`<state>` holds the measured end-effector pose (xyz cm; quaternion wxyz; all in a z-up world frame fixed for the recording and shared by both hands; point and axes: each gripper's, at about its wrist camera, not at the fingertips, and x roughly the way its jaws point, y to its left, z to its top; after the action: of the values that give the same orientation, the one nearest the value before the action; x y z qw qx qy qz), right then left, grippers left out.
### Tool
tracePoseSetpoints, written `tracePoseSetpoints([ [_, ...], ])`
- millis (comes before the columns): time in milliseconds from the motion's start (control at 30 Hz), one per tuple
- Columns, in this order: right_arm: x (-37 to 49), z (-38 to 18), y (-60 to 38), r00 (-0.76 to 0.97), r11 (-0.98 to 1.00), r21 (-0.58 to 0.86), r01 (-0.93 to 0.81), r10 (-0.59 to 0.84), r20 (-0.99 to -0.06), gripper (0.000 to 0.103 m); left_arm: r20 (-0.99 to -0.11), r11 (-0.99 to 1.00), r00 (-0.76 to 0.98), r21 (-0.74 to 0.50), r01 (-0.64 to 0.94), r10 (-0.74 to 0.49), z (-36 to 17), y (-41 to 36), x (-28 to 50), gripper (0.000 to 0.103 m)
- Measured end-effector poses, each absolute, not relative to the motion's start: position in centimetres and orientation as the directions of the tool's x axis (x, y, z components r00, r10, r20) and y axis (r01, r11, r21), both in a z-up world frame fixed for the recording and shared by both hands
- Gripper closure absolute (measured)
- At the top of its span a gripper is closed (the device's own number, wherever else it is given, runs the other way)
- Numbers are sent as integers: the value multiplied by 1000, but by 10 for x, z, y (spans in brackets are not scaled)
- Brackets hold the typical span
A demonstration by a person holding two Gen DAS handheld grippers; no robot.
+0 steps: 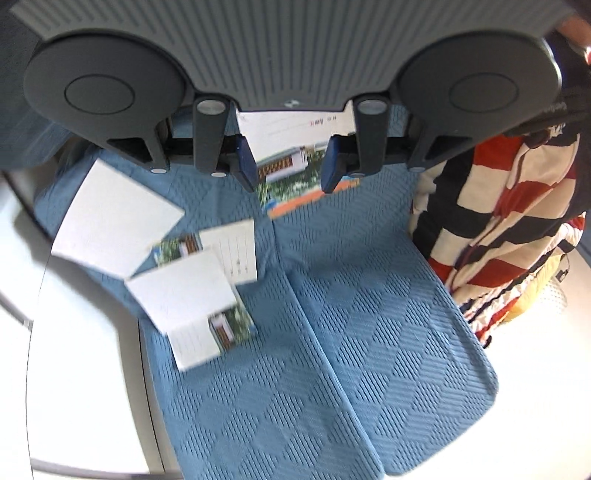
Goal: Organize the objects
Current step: 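Raise the left gripper up and away from the stack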
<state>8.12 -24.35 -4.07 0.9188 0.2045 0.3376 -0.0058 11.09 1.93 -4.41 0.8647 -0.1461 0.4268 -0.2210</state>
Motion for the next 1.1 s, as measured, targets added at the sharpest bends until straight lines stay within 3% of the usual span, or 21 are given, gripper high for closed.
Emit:
tracePoseSetpoints([
  [367, 45, -27, -255, 828, 919, 356, 168, 64, -557, 61, -655, 858, 554, -389, 336, -514, -23, -11, 95, 1],
  [1100, 15, -36, -291, 834, 932, 301, 203, -3, -553, 61, -671, 865, 549, -344, 365, -499, -30, -53, 95, 1],
])
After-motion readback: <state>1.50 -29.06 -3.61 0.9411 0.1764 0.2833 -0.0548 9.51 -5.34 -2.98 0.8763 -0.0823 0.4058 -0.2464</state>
